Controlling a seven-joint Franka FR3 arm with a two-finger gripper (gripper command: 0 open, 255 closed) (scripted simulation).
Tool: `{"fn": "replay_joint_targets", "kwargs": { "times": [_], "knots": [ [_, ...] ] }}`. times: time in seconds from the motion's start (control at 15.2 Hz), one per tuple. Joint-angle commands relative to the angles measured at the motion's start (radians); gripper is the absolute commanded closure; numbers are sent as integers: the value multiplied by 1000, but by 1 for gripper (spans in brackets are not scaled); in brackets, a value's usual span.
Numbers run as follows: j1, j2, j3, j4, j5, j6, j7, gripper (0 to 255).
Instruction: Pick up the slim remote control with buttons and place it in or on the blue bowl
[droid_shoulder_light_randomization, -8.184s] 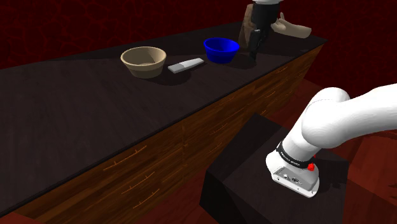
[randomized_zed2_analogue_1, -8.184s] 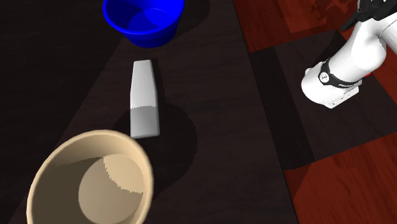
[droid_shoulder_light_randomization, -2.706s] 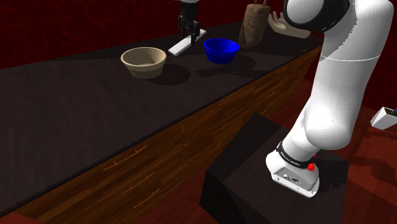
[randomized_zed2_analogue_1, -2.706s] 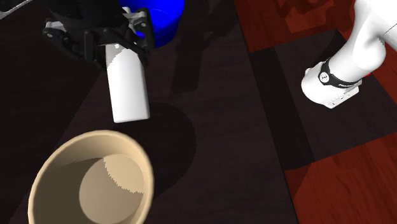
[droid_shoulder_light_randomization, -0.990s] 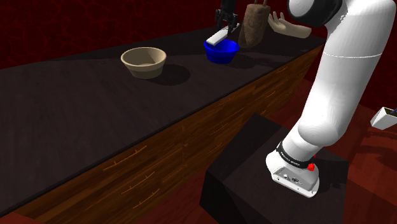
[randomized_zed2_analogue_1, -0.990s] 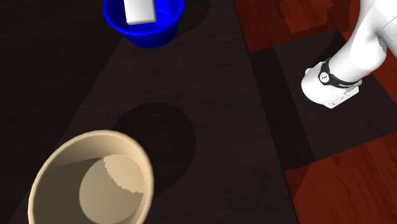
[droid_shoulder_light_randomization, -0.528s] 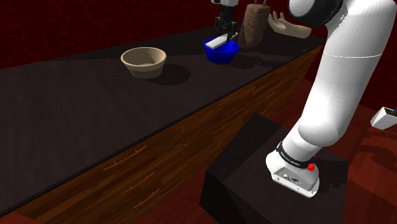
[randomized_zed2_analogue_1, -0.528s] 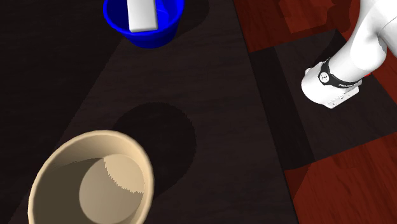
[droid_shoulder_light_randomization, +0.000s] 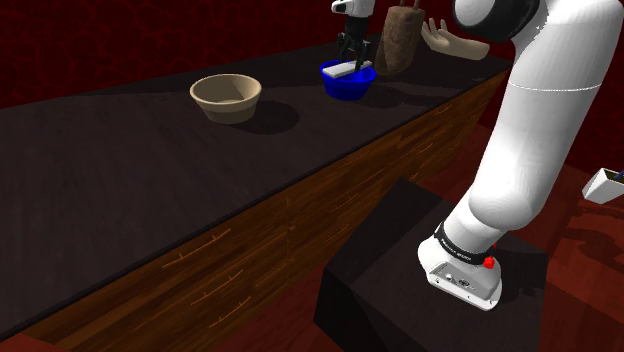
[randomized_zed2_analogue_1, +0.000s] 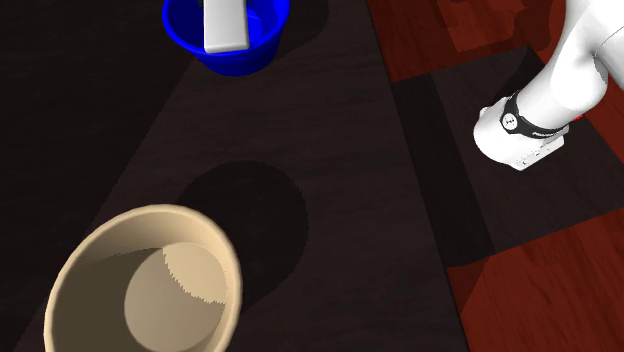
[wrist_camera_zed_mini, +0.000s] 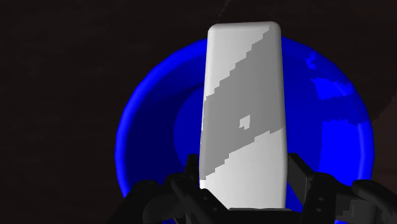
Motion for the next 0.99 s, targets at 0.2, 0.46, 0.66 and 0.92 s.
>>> {"fn": "replay_joint_targets", "kwargs": {
  "times": [0.2,0.46,0.66,0.92],
  "knots": [
    [1,2,1,-1,1,1,0,0],
    [1,2,1,-1,1,1,0,0],
    [-5,0,-2,98,-2,-99,3,0],
    [-7,3,-3,127,-1,-127,3,0]
  ]
}}
